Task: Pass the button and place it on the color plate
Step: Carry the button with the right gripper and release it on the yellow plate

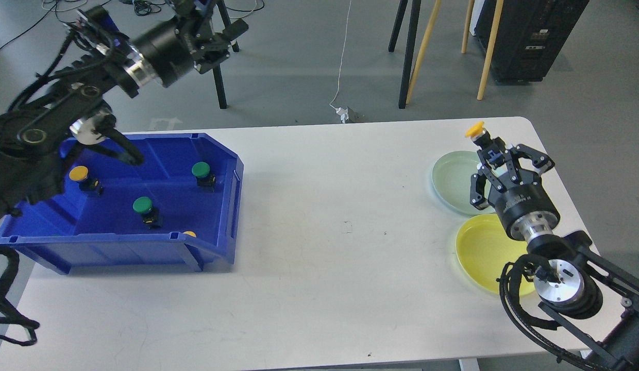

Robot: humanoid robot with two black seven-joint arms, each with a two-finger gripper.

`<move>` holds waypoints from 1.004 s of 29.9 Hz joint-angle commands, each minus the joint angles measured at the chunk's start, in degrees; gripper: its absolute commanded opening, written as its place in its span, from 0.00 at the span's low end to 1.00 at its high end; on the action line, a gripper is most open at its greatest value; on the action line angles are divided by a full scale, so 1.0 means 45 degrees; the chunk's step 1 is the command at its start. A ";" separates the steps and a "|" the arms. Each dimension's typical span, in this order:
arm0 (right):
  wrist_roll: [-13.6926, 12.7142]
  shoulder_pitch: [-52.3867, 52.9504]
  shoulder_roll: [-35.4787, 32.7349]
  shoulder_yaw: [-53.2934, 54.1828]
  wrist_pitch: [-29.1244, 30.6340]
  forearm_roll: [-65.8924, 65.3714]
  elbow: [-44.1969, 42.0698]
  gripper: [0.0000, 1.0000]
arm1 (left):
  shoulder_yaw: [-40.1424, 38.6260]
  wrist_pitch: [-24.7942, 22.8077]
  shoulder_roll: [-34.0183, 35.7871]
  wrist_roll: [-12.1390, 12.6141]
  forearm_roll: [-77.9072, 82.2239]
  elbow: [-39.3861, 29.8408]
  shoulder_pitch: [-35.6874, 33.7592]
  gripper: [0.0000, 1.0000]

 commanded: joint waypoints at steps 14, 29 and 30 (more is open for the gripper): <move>-0.0002 -0.3082 0.0490 0.1462 -0.0276 0.1452 0.0375 0.52 | 0.4839 0.0003 0.2264 0.0004 1.5645 -0.0613 -0.0630 0.99; -0.0002 -0.2887 0.0490 0.3824 0.0115 0.1452 0.0434 1.00 | 0.6505 0.0003 0.2147 0.0004 1.5626 -0.0359 -0.0027 0.99; -0.0002 -0.2751 0.0471 0.3922 0.0115 0.1452 0.0434 1.00 | 0.6505 0.0003 0.2147 0.0004 1.5626 -0.0320 0.0110 0.99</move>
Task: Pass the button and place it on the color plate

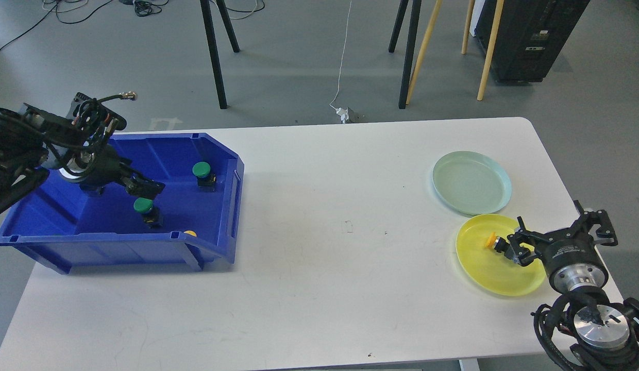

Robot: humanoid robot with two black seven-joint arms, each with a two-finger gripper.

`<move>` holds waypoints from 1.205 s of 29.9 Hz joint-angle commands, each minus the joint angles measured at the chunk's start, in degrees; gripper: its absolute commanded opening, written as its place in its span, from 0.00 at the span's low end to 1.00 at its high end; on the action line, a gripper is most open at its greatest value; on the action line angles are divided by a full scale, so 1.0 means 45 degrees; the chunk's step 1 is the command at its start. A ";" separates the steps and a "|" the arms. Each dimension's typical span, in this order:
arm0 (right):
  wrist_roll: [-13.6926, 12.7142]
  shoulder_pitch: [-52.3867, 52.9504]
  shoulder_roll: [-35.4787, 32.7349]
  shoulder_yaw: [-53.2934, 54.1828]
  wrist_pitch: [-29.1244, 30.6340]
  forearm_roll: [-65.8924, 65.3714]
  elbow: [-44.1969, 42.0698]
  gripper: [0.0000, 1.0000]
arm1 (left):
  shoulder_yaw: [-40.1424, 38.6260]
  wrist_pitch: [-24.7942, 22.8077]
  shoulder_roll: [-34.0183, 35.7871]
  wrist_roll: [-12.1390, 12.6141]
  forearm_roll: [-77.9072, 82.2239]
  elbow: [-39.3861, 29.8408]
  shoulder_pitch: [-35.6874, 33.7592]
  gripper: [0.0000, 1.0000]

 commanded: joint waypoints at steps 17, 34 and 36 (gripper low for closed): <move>0.0000 0.0226 -0.0063 0.0419 0.0025 -0.0002 0.0041 1.00 | 0.0019 -0.0002 -0.0970 -0.0001 0.0074 0.1286 0.0849 0.96; 0.0000 -0.0067 -0.0063 0.0497 0.0045 -0.0022 0.0041 1.00 | 0.0019 -0.0002 -0.1167 -0.0001 0.0074 0.1620 0.0947 0.71; 0.0000 -0.0087 -0.0063 0.0497 0.0064 -0.0022 0.0041 1.00 | 0.0019 -0.0002 -0.1167 -0.0001 0.0074 0.1620 0.0947 0.70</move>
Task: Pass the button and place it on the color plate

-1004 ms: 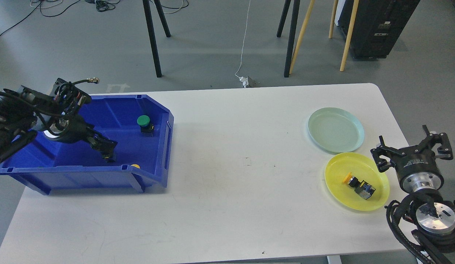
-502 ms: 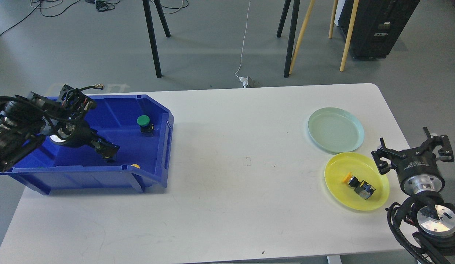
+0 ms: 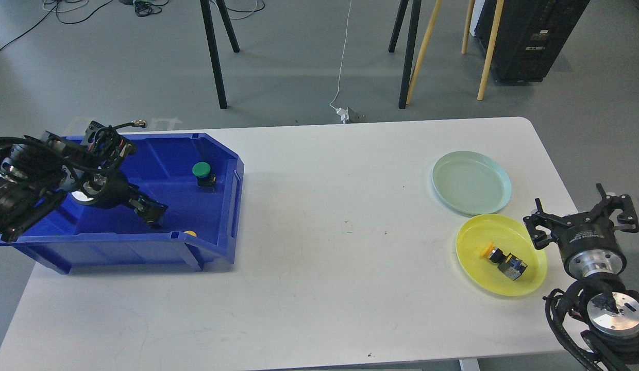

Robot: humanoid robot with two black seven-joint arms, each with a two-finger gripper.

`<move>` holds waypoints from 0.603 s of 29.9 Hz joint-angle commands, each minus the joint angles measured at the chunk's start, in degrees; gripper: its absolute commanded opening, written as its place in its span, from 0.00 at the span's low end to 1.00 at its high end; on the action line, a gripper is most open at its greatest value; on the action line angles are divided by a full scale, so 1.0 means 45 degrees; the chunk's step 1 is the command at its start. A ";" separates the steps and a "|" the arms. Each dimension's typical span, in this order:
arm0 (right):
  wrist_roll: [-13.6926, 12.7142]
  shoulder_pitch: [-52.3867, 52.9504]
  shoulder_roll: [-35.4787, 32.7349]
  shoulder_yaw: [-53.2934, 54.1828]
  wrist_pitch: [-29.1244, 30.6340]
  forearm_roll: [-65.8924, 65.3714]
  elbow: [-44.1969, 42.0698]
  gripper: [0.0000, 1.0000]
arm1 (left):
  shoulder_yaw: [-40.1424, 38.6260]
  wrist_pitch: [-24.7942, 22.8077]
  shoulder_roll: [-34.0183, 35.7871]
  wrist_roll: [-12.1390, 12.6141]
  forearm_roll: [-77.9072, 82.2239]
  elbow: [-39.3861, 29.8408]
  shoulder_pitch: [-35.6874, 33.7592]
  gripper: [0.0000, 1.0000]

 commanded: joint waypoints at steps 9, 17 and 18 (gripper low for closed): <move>0.0000 -0.0068 0.0000 0.0000 0.0232 -0.0006 -0.0010 1.00 | -0.0001 0.0001 0.0015 0.0000 0.0001 -0.0001 0.0128 0.61; 0.0000 0.0087 0.0020 0.0117 0.0213 -0.0006 -0.0030 1.00 | -0.0001 0.0001 0.0113 0.0000 0.0001 -0.0001 0.0109 0.34; 0.0000 0.0146 0.0020 0.0175 0.0174 -0.0006 -0.0030 1.00 | -0.0001 0.0001 0.0113 0.0000 0.0001 -0.0001 0.0109 0.26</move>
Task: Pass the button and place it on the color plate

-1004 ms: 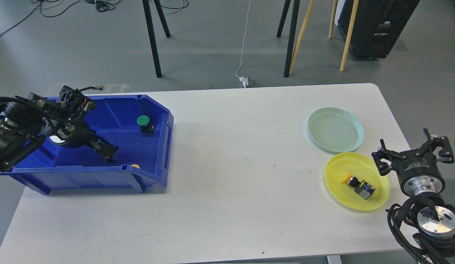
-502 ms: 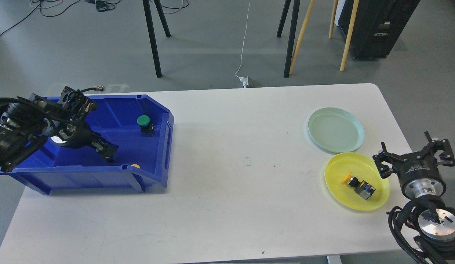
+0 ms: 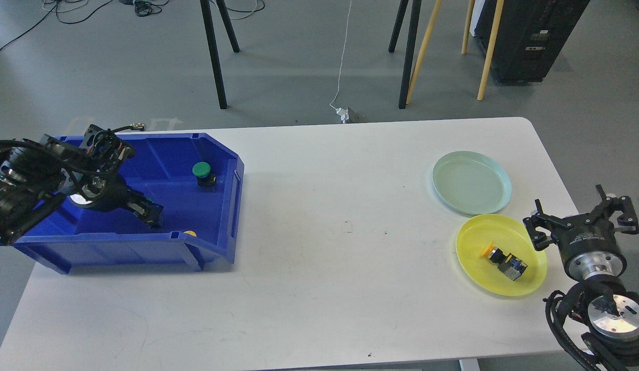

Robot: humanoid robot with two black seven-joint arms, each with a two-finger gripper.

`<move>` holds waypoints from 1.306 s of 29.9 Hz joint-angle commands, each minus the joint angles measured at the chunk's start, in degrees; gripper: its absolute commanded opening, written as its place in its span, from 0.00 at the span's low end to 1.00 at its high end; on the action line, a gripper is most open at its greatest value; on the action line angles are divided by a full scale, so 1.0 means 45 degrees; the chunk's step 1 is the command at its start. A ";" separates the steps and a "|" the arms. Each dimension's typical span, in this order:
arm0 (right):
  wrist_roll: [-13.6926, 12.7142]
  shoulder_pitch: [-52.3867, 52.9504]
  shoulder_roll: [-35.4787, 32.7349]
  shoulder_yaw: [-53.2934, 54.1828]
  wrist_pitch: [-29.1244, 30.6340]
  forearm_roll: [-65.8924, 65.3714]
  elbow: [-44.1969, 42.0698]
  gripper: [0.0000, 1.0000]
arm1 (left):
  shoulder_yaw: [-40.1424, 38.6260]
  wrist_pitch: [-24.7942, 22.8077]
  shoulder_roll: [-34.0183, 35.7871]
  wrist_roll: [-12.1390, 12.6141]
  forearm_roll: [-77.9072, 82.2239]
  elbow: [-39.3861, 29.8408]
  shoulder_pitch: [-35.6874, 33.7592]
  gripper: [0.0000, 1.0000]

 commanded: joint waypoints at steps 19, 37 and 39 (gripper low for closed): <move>0.0000 0.5577 -0.2495 -0.1871 -0.0705 -0.0505 -0.1503 1.00 | -0.1055 0.0001 0.2645 0.0000 -0.4448 -0.2538 -0.3139 0.08; -0.0089 1.2824 -0.2228 -1.1970 -0.0158 -0.5487 -0.2927 1.00 | -0.3127 0.0001 -0.4147 0.0000 -1.3124 -0.0726 -0.2537 0.08; -0.0089 1.2942 -0.1465 -1.2089 -0.0158 -0.5546 -0.3415 1.00 | -0.3127 0.0001 -0.4423 0.0000 -1.3554 -0.0451 -0.2438 0.08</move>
